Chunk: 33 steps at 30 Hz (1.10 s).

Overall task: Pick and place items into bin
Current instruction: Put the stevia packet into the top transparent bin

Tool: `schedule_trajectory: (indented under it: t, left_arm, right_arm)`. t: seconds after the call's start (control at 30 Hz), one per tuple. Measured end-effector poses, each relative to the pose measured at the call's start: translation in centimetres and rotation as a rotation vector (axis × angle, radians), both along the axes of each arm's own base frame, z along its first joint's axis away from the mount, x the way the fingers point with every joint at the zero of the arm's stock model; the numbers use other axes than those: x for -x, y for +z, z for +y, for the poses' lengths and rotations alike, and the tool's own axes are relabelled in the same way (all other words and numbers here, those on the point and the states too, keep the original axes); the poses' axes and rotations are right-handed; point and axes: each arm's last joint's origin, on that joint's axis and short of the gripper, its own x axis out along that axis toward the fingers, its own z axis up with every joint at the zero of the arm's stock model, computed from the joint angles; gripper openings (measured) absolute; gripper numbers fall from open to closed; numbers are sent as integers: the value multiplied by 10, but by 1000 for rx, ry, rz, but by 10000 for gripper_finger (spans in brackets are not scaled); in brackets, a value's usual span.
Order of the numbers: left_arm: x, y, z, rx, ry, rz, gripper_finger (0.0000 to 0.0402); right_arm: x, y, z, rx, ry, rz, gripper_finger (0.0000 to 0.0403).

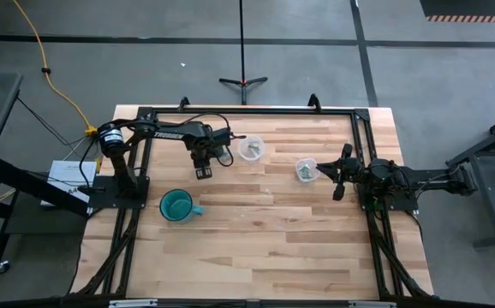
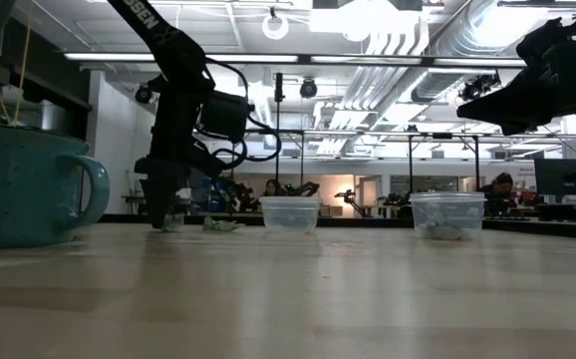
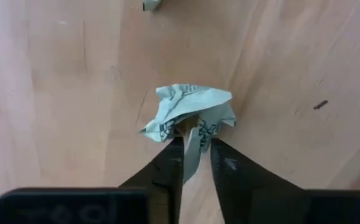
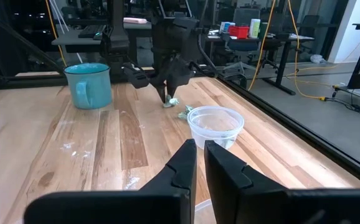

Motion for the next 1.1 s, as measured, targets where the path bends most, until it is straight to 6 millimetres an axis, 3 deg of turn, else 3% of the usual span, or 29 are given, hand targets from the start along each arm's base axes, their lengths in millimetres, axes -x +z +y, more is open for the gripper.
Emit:
schedule_trajectory:
  t: [0.3, 0.5, 0.67, 0.83, 0.97, 1.1]
  left_arm:
    - [4, 2, -3, 75, -45, 37, 22]
    - [-4, 23, -3, 100, -73, 44, 42]
    - [-33, 50, -2, 100, -157, -152, 38]
    - [-70, 71, 8, -104, -191, -477, 23]
    - [-82, 78, 9, -124, -270, -609, 29]
    - [-88, 70, 11, -137, -278, -620, 51]
  right_arm:
    - [0, 0, 0, 0, 0, 0, 25]
    - [0, 0, 0, 0, 0, 0, 25]
    - [0, 0, 0, 0, 0, 0, 27]
    - [0, 0, 0, 0, 0, 0, 28]
    - [0, 0, 0, 0, 0, 1, 28]
    - [0, 0, 0, 1, 0, 2, 28]
